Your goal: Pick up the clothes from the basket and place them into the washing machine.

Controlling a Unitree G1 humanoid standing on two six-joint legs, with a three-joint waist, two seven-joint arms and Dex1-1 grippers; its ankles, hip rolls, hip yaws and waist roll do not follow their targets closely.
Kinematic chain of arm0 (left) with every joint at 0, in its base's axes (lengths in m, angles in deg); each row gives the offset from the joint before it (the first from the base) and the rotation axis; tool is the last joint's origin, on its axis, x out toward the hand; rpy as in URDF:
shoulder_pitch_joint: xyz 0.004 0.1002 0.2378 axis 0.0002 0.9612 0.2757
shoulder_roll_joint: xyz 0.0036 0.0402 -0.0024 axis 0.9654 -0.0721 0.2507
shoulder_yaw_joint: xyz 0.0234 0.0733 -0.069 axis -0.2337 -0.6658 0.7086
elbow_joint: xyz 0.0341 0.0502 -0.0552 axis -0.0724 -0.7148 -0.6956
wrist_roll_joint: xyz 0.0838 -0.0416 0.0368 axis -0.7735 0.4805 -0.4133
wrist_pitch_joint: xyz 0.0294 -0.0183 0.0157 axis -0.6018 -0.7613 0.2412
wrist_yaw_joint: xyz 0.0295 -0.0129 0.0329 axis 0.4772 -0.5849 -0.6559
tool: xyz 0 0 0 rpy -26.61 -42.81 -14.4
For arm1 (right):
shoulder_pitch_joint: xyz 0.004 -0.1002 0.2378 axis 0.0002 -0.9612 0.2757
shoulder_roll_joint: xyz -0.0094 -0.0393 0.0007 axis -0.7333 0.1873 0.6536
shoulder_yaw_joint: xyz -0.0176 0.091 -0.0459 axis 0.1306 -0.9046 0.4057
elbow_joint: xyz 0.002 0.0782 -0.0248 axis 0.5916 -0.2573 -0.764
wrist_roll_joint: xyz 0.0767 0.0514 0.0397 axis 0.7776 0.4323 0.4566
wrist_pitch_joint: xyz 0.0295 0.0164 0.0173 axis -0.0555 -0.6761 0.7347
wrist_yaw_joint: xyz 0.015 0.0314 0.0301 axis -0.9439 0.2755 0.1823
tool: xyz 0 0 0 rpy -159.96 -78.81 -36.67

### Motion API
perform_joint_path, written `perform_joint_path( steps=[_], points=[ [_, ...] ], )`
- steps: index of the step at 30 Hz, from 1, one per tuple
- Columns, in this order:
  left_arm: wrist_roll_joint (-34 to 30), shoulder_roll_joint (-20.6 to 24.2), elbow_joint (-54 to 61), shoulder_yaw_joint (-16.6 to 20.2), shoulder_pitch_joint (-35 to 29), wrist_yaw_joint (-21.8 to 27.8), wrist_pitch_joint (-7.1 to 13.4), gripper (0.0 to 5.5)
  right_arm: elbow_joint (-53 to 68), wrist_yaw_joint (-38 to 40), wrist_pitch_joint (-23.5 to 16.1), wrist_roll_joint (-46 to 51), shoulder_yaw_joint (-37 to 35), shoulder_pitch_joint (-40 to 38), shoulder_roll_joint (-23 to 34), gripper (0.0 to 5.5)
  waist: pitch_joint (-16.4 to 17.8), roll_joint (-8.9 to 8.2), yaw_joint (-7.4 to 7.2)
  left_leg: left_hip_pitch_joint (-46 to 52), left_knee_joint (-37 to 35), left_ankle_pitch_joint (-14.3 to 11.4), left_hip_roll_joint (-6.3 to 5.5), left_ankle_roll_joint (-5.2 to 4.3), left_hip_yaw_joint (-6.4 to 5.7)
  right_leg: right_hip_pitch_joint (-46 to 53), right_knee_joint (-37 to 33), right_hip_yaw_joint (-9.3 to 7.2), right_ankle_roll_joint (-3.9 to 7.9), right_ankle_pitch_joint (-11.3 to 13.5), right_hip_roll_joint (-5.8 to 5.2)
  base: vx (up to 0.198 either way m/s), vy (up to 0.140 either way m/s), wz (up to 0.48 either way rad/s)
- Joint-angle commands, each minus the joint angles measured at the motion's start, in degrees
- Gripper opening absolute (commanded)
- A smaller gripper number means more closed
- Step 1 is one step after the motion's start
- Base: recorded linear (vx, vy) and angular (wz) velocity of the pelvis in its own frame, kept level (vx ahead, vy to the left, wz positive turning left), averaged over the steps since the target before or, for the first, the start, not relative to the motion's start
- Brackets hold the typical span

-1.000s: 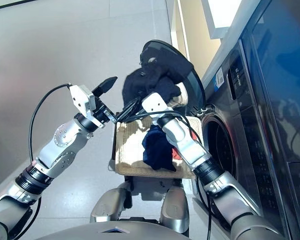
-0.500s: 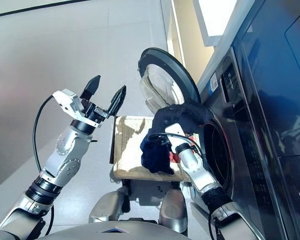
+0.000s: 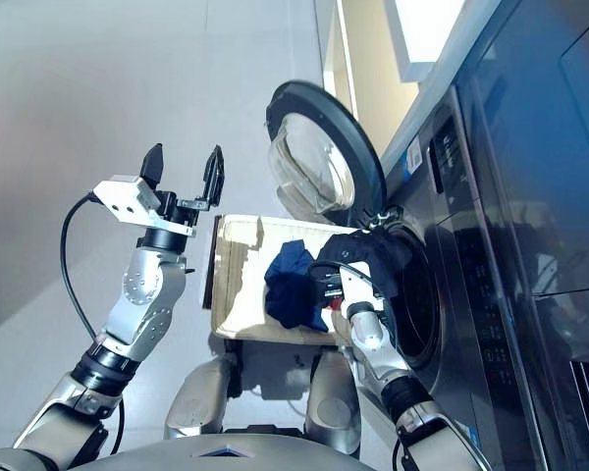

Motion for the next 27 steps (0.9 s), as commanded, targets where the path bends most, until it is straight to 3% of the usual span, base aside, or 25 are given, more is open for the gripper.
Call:
perform_joint_path(
  steps=[1, 8, 17, 27],
  points=[
    [3.53, -2.66, 0.4, -0.75, -3.34, -1.65, 4.65, 5.5, 1.05, 5.18, -6.69, 1.94, -2.41, 5.74, -1.09, 0.0, 0.63, 0.7, 0.41, -2.12, 9.96, -7.22, 1.79, -1.64, -1.58, -1.66, 2.48, 2.2, 2.98, 1.75, -0.24, -0.099, -0.042, -0.001],
    [6.75, -3.55, 0.87, -1.47, -1.97, -1.19, 4.75, 5.5, -5.33, 10.65, -7.77, 3.65, -7.56, 11.53, -0.51, 0.0, 2.9, 2.47, 1.42, -8.43, 13.75, -7.66, 1.55, -1.33, -2.43, -7.61, 6.3, 1.88, 2.32, 0.82, -0.25, -0.052, -0.021, 0.042],
    [4.62, -2.09, 4.27, -3.41, -6.35, -3.97, 5.62, 5.5, -16.89, 23.61, -11.34, 8.19, -20.12, 24.66, 8.53, 0.0, 5.04, 4.97, 2.39, -15.25, 16.94, -8.02, 0.86, -1.23, -2.85, -14.3, 9.65, 2.43, 2.13, 0.05, -1.01, -0.039, -0.005, 0.032],
    [4.71, -0.52, 7.81, -2.31, -7.42, -4.97, 5.72, 5.5, -26.28, 27.25, -11.45, 16.96, -27.45, 29.18, 19.22, 0.0, 6.04, 5.67, 2.19, -18.03, 18.24, -9.06, 0.36, -1.15, -2.5, -17.16, 10.62, 3.09, 2.27, -0.43, -1.58, 0.0, 0.0, 0.0]
  ],
)
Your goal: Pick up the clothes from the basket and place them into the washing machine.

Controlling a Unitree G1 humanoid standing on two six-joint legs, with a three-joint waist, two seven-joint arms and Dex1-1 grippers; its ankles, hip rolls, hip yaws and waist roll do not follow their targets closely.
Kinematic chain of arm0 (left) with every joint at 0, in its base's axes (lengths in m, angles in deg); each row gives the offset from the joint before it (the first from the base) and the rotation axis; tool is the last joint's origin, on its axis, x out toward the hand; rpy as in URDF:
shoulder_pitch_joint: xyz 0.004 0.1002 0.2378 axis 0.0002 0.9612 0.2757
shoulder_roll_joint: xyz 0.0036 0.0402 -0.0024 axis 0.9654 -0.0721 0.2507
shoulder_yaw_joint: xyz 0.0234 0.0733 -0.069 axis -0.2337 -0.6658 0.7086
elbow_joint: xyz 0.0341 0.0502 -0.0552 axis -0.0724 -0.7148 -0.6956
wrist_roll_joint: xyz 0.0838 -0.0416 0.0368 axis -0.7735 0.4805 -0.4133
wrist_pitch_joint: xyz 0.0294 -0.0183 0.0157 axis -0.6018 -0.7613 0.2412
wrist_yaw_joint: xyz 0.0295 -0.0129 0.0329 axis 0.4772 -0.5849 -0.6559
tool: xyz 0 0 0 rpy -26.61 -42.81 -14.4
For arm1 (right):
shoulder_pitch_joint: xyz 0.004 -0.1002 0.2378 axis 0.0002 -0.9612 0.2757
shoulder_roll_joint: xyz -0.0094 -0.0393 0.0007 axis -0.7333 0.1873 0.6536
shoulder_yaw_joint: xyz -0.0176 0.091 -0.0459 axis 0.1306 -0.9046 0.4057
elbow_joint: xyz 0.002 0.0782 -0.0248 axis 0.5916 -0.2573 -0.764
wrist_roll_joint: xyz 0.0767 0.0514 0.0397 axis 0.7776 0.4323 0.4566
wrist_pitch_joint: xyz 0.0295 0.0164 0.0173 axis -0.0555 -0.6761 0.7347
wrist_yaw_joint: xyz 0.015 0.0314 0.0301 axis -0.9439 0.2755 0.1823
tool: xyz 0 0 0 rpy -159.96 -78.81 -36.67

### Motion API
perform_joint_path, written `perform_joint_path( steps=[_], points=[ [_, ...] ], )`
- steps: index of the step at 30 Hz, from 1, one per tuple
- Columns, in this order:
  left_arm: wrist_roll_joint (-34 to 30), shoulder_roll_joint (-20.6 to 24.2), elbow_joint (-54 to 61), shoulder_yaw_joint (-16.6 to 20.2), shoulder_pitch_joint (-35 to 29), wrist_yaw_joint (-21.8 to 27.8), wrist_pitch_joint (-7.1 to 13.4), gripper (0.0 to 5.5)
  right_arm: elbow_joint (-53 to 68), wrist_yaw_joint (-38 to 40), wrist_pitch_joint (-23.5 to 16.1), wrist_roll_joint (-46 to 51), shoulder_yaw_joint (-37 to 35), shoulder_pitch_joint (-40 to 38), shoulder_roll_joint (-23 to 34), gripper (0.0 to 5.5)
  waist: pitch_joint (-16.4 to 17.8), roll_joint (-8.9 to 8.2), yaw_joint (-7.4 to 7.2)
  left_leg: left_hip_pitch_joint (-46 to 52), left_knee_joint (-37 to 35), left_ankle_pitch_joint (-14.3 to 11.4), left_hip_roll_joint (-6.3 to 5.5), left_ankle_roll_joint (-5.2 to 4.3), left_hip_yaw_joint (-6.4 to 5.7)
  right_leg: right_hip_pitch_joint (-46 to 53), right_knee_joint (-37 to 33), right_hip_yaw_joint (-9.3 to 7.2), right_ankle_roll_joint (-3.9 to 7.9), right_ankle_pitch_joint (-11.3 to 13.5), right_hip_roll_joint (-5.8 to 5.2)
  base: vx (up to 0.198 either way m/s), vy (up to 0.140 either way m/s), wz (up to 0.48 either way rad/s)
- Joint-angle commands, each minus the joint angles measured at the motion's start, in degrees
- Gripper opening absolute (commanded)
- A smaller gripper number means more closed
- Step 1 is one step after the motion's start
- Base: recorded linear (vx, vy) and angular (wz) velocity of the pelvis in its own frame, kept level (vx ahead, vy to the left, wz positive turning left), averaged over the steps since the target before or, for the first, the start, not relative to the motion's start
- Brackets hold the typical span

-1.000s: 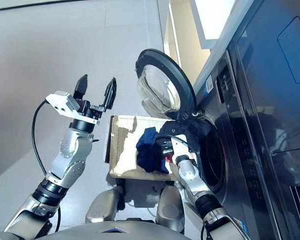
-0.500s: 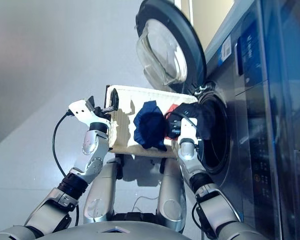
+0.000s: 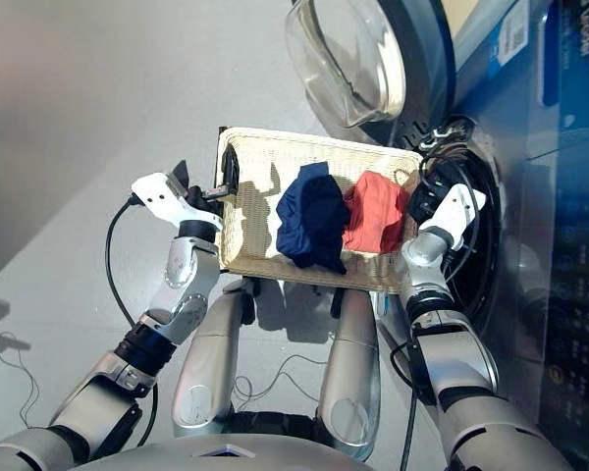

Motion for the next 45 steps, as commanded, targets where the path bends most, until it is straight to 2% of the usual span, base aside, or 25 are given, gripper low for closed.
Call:
perform_joint_path(
  steps=[1, 12, 18, 24, 28, 35, 38, 40, 42, 45],
  points=[
    [-2.1, 1.65, 7.8, 0.89, -0.71, -0.43, 4.18, 5.5, -2.35, 3.68, -3.41, 9.18, -7.95, 4.05, 11.52, 0.0, -0.61, 0.16, -0.05, 1.46, 7.06, -8.44, 0.64, -0.57, -0.02, 2.34, -2.51, 2.79, 4.04, 2.48, -0.59, 0.0, 0.0, 0.0],
    [-1.17, 2.54, 10.26, 1.84, -1.61, -1.79, 4.09, 5.5, -7.21, 5.33, -8.24, 27.46, -17.09, 6.32, 15.13, 0.0, -0.89, 0.26, -0.77, 0.68, 7.34, -9.39, 0.57, -0.51, 0.73, 1.29, -2.86, 3.59, 4.06, 2.22, -0.61, 0.0, 0.0, 0.0],
    [-0.46, 3.57, 11.8, 2.19, -2.0, -1.87, 3.82, 5.5, -10.31, 4.28, -7.12, 33.97, -18.07, 7.37, 16.04, 0.0, -1.01, 0.24, -0.99, -0.21, 7.5, -8.96, 0.34, -0.49, 0.99, 0.51, -2.95, 3.92, 3.85, 2.93, -0.62, 0.0, 0.0, 0.0],
    [-0.69, 3.63, 13.73, 3.01, -2.21, -2.16, 4.56, 5.5, -9.33, 0.68, -4.77, 33.38, -15.1, 7.1, 14.68, 0.0, -0.06, 0.36, -1.06, -2.01, 9.06, -9.47, 0.29, -0.22, 1.44, -1.36, -1.84, 4.73, 3.71, 2.77, -0.76, 0.0, 0.0, 0.0],
    [-1.62, 2.77, 16.57, 2.66, -2.51, -1.68, 4.73, 5.5, -5.3, -3.49, -2.33, 25.4, -7.54, 5.34, 10.94, 0.0, -0.05, 0.84, -1.11, -5.11, 10.69, -10.22, 0.29, -0.06, 1.99, -4.59, -0.47, 5.44, 3.73, 2.55, -1.03, 0.0, 0.0, 0.0],
    [-2.25, 1.42, 16.61, 2.58, -4.24, -2.39, 4.97, 5.5, -3.98, -2.11, -1.09, 16.47, -1.84, 5.24, 4.03, 0.0, -0.05, 1.03, -0.93, -6.69, 10.42, -9.99, 0.21, 0.36, 2.81, -6.3, -1.2, 5.64, 3.51, 3.23, -0.83, 0.0, 0.0, 0.0],
    [-2.36, 0.9, 16.39, 2.78, -5.29, -3.18, 5.13, 5.5, -3.84, -1.21, -2.05, 16.1, -1.83, 5.77, -0.24, 0.0, -0.05, 0.99, -0.94, -7.17, 10.05, -9.56, 0.09, 0.54, 2.92, -6.62, -2.04, 5.57, 3.43, 3.84, -0.73, 0.0, 0.0, 0.0],
    [-2.57, 0.43, 16.28, 2.88, -5.64, -3.74, 5.31, 5.5, -3.61, -0.99, -2.02, 14.78, -0.92, 5.75, -3.15, 0.0, -0.05, 1.04, -0.94, -6.99, 10.26, -10.18, 0.14, 0.62, 3.05, -6.41, -2.17, 5.65, 3.45, 3.49, -0.71, 0.0, 0.0, 0.0],
    [-2.63, 0.44, 16.4, 3.02, -5.76, -3.87, 5.43, 5.5, -3.48, -0.62, -2.05, 14.14, -0.59, 5.88, -3.86, 0.0, -0.05, 1.01, -0.88, -7.16, 9.84, -9.6, 0.07, 0.71, 3.07, -6.58, -2.68, 5.62, 3.42, 4.12, -0.71, 0.0, 0.0, 0.0],
    [-2.76, 0.24, 16.46, 2.88, -5.66, -4.37, 5.61, 5.5, -3.94, 0.67, -2.2, 12.61, -0.31, 5.54, -7.72, 0.0, -0.05, 1.2, -0.72, -6.74, 9.67, -10.08, 0.16, 0.71, 3.16, -6.33, -2.71, 5.65, 3.44, 3.55, -0.6, 0.0, 0.0, 0.0]
  ],
)
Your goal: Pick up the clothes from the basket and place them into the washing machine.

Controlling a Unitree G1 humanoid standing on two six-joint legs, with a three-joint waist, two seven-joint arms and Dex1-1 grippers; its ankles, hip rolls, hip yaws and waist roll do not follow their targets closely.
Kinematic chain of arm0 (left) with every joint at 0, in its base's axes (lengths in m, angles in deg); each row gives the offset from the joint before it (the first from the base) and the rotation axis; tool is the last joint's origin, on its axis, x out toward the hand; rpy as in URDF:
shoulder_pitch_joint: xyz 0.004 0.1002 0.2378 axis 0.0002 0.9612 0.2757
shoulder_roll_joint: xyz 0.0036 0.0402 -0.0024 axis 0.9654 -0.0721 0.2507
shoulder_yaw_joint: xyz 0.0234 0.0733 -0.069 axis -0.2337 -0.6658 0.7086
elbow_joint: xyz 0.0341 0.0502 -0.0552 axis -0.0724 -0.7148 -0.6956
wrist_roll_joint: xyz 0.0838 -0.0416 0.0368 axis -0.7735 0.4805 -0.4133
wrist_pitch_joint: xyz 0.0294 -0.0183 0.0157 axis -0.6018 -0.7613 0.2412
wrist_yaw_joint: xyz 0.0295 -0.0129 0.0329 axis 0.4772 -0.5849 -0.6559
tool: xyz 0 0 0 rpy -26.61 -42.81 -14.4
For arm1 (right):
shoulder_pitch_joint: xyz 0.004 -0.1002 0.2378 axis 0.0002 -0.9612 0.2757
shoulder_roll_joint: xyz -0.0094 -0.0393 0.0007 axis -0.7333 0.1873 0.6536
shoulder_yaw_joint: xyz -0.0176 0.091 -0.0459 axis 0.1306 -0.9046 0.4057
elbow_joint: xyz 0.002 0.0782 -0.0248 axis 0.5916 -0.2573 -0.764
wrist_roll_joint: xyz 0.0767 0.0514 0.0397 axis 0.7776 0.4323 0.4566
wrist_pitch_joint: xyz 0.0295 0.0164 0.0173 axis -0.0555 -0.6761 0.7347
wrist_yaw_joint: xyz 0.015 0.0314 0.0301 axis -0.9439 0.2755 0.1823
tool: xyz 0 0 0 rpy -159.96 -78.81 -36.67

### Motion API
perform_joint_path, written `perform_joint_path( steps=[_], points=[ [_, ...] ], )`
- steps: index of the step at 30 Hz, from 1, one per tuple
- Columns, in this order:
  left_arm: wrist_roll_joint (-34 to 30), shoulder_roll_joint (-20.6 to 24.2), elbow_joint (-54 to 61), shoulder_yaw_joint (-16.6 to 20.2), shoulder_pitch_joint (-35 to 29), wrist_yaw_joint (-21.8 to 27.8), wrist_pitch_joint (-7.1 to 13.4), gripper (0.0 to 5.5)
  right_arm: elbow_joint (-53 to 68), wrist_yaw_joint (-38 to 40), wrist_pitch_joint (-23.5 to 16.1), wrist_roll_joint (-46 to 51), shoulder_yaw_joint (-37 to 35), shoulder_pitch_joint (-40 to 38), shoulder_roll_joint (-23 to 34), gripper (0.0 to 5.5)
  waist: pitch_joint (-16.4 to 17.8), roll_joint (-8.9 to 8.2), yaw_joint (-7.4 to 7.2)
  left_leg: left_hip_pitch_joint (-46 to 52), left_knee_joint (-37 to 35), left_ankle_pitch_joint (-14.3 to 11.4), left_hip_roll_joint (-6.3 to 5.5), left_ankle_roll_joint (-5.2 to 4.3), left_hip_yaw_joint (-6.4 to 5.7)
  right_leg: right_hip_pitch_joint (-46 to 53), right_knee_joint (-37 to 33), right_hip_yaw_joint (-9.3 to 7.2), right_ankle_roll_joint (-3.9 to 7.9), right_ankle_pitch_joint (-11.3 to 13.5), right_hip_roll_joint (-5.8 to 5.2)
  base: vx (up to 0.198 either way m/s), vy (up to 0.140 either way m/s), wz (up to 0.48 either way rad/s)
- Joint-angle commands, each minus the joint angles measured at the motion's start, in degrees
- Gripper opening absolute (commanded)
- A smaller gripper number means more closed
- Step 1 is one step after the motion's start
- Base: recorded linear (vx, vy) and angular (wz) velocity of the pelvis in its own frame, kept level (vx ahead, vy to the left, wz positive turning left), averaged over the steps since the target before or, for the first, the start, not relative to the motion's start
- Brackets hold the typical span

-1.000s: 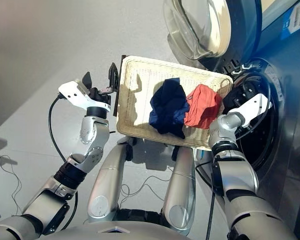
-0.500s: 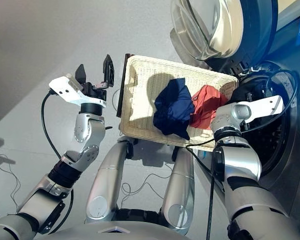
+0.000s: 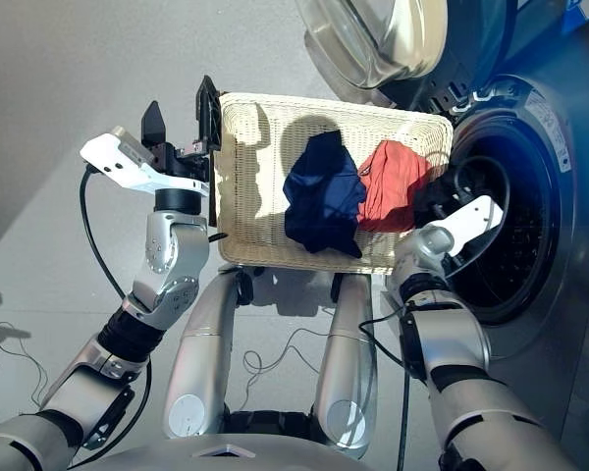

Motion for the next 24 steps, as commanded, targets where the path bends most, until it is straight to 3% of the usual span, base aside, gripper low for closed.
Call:
perform_joint_path(
  steps=[1, 6, 16, 24],
  points=[
    [-2.67, -1.36, 4.76, 2.04, -1.37, -0.76, 4.54, 5.5, 1.72, 3.18, -3.33, -2.07, 0.75, 0.37, -1.46, 0.0, -0.83, 3.04, 1.36, 2.43, 2.32, -5.87, 1.63, -3.3, -2.23, 1.38, -1.39, -2.29, -0.54, 1.52, -0.25, 0.0, 0.0, 0.0],
    [-2.71, -1.07, 4.96, 2.31, -1.65, -1.28, 4.75, 5.5, 2.39, 4.13, -4.3, -0.7, -0.98, 0.4, -1.22, 0.0, -0.83, 3.1, 1.19, 2.32, 2.2, -5.87, 1.6, -3.35, -2.15, 1.24, -1.52, -2.36, -0.53, 1.55, -0.28, 0.0, 0.0, 0.0],
    [-2.25, 1.33, 7.43, 3.1, -0.13, -0.28, 4.55, 5.5, 0.78, 6.25, -4.98, 4.14, -8.65, -0.2, 13.9, 0.0, -0.83, 2.7, 1.06, 1.15, 2.42, -6.08, 1.8, -3.57, -2.79, -0.08, -0.95, -2.36, -0.29, 1.28, -0.35, 0.0, 0.0, 0.0],
    [-1.45, 2.4, 8.9, 3.76, 0.96, 0.39, 4.18, 5.5, 1.19, 5.77, -5.68, 6.82, -10.52, -1.12, 19.22, 0.0, -0.83, 2.64, 0.84, -0.08, 2.84, -5.58, 2.02, -3.79, -2.8, -1.15, -0.94, -2.09, -0.36, 1.83, -0.19, 0.0, 0.0, 0.0]
  ],
)
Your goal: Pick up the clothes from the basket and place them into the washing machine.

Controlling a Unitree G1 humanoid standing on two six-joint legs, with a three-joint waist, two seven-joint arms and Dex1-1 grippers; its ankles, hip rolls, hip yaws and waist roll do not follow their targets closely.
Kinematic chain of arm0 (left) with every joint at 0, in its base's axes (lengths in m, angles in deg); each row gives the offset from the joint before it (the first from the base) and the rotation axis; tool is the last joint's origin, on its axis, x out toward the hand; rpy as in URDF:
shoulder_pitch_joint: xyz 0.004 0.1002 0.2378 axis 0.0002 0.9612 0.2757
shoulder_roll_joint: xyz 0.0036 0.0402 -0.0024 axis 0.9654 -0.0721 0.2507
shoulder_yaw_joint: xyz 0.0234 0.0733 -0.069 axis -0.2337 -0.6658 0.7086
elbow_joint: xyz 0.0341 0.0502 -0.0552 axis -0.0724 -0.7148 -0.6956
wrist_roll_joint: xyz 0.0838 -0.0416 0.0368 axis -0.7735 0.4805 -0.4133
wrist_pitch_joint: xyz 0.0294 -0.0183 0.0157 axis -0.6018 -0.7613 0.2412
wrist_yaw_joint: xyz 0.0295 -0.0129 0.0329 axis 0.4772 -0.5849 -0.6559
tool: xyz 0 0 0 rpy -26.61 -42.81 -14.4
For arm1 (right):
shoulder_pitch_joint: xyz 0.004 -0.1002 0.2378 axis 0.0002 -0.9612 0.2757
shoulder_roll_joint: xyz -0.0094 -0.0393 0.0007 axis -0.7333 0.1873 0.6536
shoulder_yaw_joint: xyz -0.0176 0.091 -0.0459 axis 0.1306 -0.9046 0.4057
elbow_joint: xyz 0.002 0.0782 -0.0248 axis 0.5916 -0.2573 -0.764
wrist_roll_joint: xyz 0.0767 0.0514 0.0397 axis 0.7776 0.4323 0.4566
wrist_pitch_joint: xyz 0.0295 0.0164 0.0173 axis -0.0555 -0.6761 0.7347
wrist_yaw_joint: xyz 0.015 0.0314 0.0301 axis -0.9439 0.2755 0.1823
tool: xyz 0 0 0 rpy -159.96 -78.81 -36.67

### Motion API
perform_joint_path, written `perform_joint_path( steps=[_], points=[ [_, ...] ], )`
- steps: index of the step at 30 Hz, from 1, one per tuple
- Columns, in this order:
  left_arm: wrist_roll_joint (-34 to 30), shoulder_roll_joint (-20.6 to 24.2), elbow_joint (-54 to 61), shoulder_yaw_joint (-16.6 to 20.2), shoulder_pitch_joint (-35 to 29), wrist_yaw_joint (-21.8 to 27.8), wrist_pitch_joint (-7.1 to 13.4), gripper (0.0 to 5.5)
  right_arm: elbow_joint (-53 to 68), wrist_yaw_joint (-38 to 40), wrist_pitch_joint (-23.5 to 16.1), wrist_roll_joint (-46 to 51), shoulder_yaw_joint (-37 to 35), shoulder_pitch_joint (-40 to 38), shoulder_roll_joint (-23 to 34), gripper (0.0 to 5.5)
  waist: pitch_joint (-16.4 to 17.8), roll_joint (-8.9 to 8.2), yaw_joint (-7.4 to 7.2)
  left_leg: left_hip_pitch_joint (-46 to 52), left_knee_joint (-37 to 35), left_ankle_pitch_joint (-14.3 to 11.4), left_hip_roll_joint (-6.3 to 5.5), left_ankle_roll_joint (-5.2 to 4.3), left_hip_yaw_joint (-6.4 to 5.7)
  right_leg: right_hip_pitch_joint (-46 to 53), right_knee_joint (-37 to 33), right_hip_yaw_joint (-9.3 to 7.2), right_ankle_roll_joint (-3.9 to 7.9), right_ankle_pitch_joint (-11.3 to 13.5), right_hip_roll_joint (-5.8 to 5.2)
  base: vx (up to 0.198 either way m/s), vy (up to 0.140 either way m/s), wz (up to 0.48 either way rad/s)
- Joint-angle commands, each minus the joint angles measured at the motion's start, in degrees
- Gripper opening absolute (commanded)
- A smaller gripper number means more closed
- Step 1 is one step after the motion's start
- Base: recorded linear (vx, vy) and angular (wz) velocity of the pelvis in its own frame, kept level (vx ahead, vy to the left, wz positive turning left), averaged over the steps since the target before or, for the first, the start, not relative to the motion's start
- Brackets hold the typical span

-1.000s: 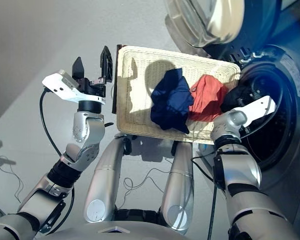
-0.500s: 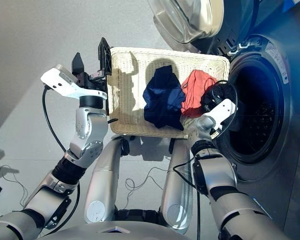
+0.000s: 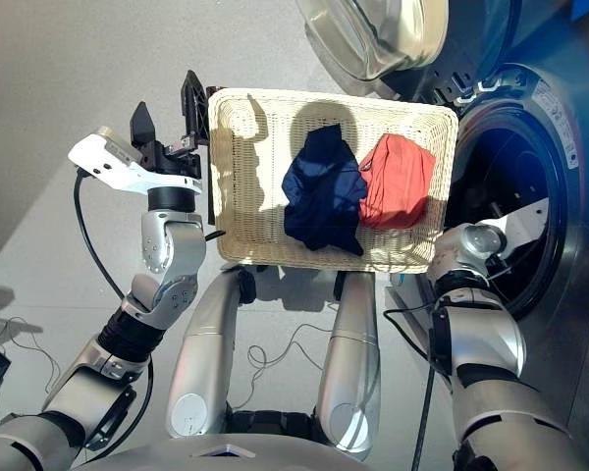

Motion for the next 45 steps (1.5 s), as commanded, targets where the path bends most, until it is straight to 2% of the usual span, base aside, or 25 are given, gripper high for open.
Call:
perform_joint_path(
  steps=[1, 2, 6, 7, 8, 12, 17, 21, 26, 29, 33, 36, 37, 39, 41, 45],
  points=[
    [-1.45, 1.72, 7.81, 2.3, 0.42, 0.92, 3.22, 5.5, 1.74, 1.79, -4.48, 1.24, -1.11, -0.79, 5.47, 0.0, -0.77, 1.81, 0.49, 0.85, 4.11, -6.08, 1.82, -3.15, -2.89, 0.58, -1.17, -2.1, 0.01, 2.07, -0.54, 0.0, 0.0, 0.0],
    [-1.3, 1.96, 8.17, 2.46, 0.63, 1.07, 3.35, 5.5, 1.62, 2.09, -4.64, 1.58, -1.64, -1.01, 6.57, 0.0, -0.77, 1.81, 0.42, 1.03, 4.43, -6.73, 1.9, -3.28, -2.99, 0.67, -0.77, -2.09, 0.09, 1.38, -0.49, 0.0, 0.0, 0.0],
    [-1.17, 2.48, 8.98, 2.73, 0.64, 1.14, 3.32, 5.5, 1.45, 2.25, -4.93, 2.68, -2.48, -0.86, 8.0, 0.0, -0.77, 1.69, 0.33, 0.6, 4.71, -6.74, 2.02, -3.36, -3.04, 0.12, -0.44, -2.01, 0.06, 1.4, -0.37, 0.0, 0.0, 0.0],
    [-1.07, 2.49, 9.21, 2.8, 0.66, 1.23, 3.23, 5.5, 1.39, 2.07, -5.01, 3.39, -2.78, -0.72, 8.24, 2.33, -0.77, 1.65, 0.34, 0.47, 4.82, -6.75, 2.06, -3.39, -3.12, 0.06, -0.34, -2.05, 0.06, 1.42, -0.4, 0.0, 0.0, 0.0],
    [-0.99, 2.47, 9.4, 2.78, 0.65, 1.19, 3.2, 5.5, 1.37, 2.17, -5.1, 3.84, -2.86, -0.61, 8.36, 5.5, -0.77, 1.62, 0.34, 0.38, 4.86, -6.76, 2.12, -3.4, -3.14, 0.03, -0.31, -2.1, 0.07, 1.43, -0.42, 0.0, 0.0, 0.0],
    [-0.78, 2.63, 9.62, 2.79, 0.67, 1.31, 3.14, 5.5, 1.27, 2.22, -4.98, 3.01, -1.49, 0.41, 7.83, 5.5, -0.77, 1.42, 0.46, 0.45, 4.66, -6.65, 2.2, -3.39, -3.13, 0.05, -0.54, -2.21, 0.02, 1.59, -0.29, 0.0, 0.0, 0.0],
    [-1.0, 2.31, 9.48, 3.13, 0.45, 1.21, 3.27, 5.5, 3.72, -0.12, -4.2, 0.65, 1.5, -0.44, 3.88, 5.5, -0.77, 1.06, 0.31, 0.99, 4.28, -6.64, 2.2, -3.23, -2.86, 0.55, -1.16, -2.28, -0.09, 1.95, -0.12, 0.0, 0.0, 0.0],
    [-1.12, 1.21, 8.68, 3.94, 0.22, 1.23, 3.77, 5.5, 8.68, -3.12, -4.09, -2.85, 5.22, -3.15, -1.8, 5.5, -0.77, 0.43, -0.13, 1.47, 3.71, -6.44, 2.18, -3.17, -2.65, 0.96, -1.77, -2.36, -0.16, 2.36, -0.04, 0.0, 0.0, 0.0],
    [-1.3, 0.69, 7.86, 5.26, 1.3, 1.41, 3.59, 5.5, 17.71, -6.34, -4.88, -4.19, 8.88, -7.62, -7.48, 5.5, -0.77, -0.54, -0.76, 2.91, 2.29, -5.86, 2.22, -3.21, -2.32, 2.24, -2.96, -2.35, -0.24, 2.91, 0.23, 0.0, 0.0, 0.0],
    [-0.95, 0.54, 5.83, 6.05, 2.83, 1.68, 2.9, 5.5, 29.46, -8.77, -4.04, -8.54, 14.07, -12.78, -11.18, 5.5, -0.77, -1.69, -1.43, 3.98, 1.68, -5.56, 2.61, -3.2, -1.78, 2.93, -3.78, -2.05, -0.38, 3.5, 0.67, 0.0, 0.0, 0.0],
    [-2.87, 1.23, 1.98, 5.84, 4.16, 2.25, 1.41, 5.5, 39.49, -13.85, -2.89, -10.95, 18.58, -17.47, -12.22, 5.5, -0.77, -2.67, -1.92, 4.32, 1.56, -5.22, 2.88, -3.22, -1.74, 3.37, -4.31, -1.82, -0.36, 3.86, 1.02, 0.0, 0.0, 0.0],
    [-2.28, 1.82, -1.84, 3.59, 5.11, 4.86, -0.39, 5.5, 49.08, -17.76, -2.03, -13.25, 21.3, -21.8, -10.08, 5.5, -0.77, -3.09, -2.41, 4.34, 1.36, -4.74, 3.09, -3.32, -1.76, 3.65, -4.81, -2.12, -0.2, 4.26, 0.94, 0.0, 0.0, 0.0],
    [-2.18, 2.5, -3.48, 2.3, 5.39, 6.13, -1.81, 5.5, 52.63, -19.16, -1.5, -13.77, 22.38, -22.42, -9.19, 5.5, -0.77, -3.19, -2.55, 4.36, 1.17, -4.59, 3.18, -3.36, -1.64, 3.63, -5.02, -2.09, -0.15, 4.37, 1.01, 0.0, 0.0, 0.0],
    [-2.26, 3.37, -6.11, 0.43, 5.02, 7.81, -3.05, 5.5, 57.02, -20.42, -1.43, -15.01, 23.65, -22.88, -7.85, 5.5, -0.77, -3.37, -2.82, 4.37, 1.1, -4.49, 3.36, -3.39, -1.4, 3.53, -5.23, -2.07, -0.07, 4.55, 1.16, 0.0, 0.0, 0.0],
    [-5.88, 4.11, -10.21, -1.61, 3.39, 8.41, -4.73, 5.5, 60.75, -21.55, -1.26, -17.4, 24.93, -22.48, -7.08, 5.5, -0.77, -3.61, -3.18, 3.98, 1.34, -4.35, 3.65, -3.4, -1.21, 3.14, -5.19, -2.01, 0.02, 4.74, 1.32, 0.0, 0.0, 0.0],
    [-9.27, 3.55, -18.72, -4.81, 0.15, 9.85, -7.68, 5.5, 66.87, -22.3, -0.13, -23.48, 26.43, -21.11, -5.73, 5.5, -0.77, -4.08, -3.79, 3.25, 1.59, -3.95, 3.89, -3.54, -1.23, 2.49, -5.08, -2.12, 0.16, 4.98, 1.44, 0.0, 0.0, 0.0]
  ],
)
